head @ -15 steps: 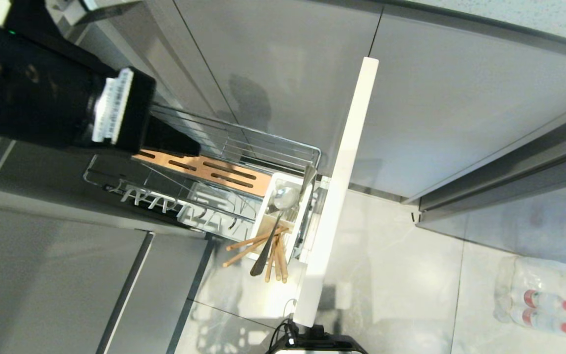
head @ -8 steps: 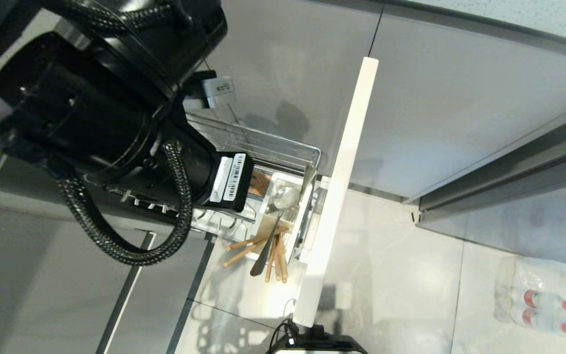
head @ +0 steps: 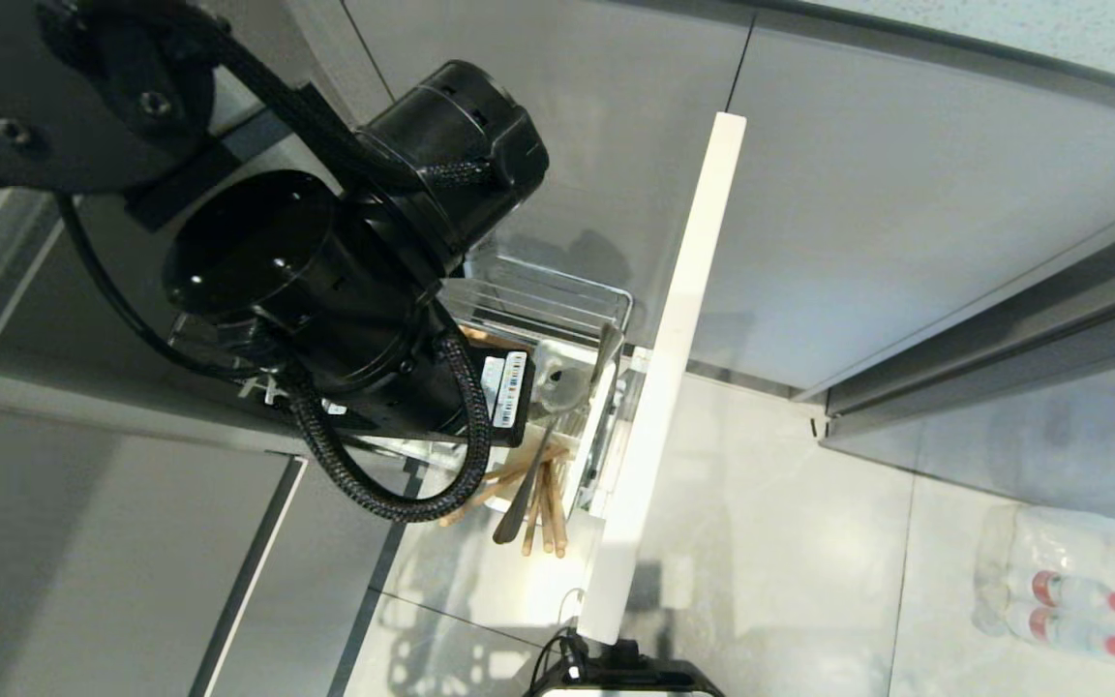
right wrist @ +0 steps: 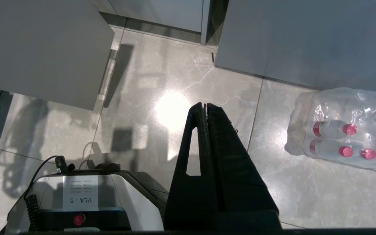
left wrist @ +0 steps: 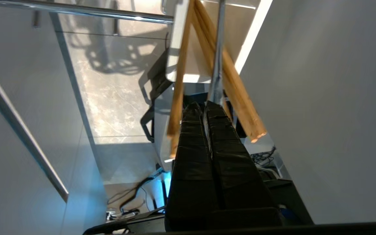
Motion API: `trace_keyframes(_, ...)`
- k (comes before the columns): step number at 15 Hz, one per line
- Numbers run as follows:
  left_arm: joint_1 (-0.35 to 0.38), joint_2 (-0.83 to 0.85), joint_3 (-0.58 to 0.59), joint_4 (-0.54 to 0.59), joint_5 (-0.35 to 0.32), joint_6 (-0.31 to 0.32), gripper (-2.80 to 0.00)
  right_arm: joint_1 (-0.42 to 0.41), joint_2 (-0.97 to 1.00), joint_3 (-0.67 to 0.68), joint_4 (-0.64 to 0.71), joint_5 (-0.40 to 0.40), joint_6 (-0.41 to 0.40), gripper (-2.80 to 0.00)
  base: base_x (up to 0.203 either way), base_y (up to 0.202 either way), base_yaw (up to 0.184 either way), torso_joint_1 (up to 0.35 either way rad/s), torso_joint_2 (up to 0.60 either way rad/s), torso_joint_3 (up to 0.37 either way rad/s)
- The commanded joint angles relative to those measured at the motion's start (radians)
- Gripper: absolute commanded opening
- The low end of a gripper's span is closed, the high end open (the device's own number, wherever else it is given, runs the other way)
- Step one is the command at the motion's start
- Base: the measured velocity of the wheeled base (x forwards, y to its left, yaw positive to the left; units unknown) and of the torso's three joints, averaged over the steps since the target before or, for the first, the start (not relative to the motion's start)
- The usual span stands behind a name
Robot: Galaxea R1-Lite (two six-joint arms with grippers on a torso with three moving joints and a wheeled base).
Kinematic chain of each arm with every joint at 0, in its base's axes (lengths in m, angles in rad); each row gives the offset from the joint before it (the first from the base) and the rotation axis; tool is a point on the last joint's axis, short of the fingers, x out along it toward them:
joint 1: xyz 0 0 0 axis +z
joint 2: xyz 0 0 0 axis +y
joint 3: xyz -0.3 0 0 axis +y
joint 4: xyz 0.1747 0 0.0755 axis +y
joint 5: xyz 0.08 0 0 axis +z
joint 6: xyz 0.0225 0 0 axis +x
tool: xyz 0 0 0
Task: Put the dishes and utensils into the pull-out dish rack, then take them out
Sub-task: Take the spoon out of the cupboard
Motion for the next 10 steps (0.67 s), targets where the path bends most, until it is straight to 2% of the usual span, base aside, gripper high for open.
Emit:
trace_keyframes(1, 0.01, 0.031, -0.004, 0.005, -0.014, -0.001, -2.8, 0.0, 0.002, 0.0, 0.0, 0.0, 0.001, -2.8, 0.0, 0.0, 0.0, 0.0, 0.0, 0.0)
trace_keyframes(2, 0.018, 0.044, -0.004, 0.005, -0.045, 0.0, -2.8, 0.001, 0.002, 0.0, 0.0, 0.0, 0.001, -2.8, 0.0, 0.0, 0.0, 0.0, 0.0, 0.0)
trace_keyframes(3, 0.021, 0.051, -0.004, 0.005, -0.081, 0.0, -0.94, 0.0, 0.0, 0.0, 0.0, 0.0, 0.001, -2.8, 0.0, 0.0, 0.0, 0.0, 0.0, 0.0)
trace_keyframes(4, 0.023, 0.055, -0.004, 0.005, -0.128, 0.002, 0.0, 0.001, 0.002, 0.0, 0.0, 0.0, 0.001, -2.8, 0.0, 0.0, 0.0, 0.0, 0.0, 0.0)
trace_keyframes(6, 0.035, 0.073, -0.005, 0.003, -0.17, 0.003, 0.0, 0.0, 0.002, 0.0, 0.0, 0.0, 0.001, -2.8, 0.0, 0.0, 0.0, 0.0, 0.0, 0.0)
trace_keyframes(10, 0.059, 0.108, -0.005, -0.015, -0.175, -0.002, 0.0, 0.001, 0.002, 0.0, 0.0, 0.0, 0.001, -2.8, 0.0, 0.0, 0.0, 0.0, 0.0, 0.0)
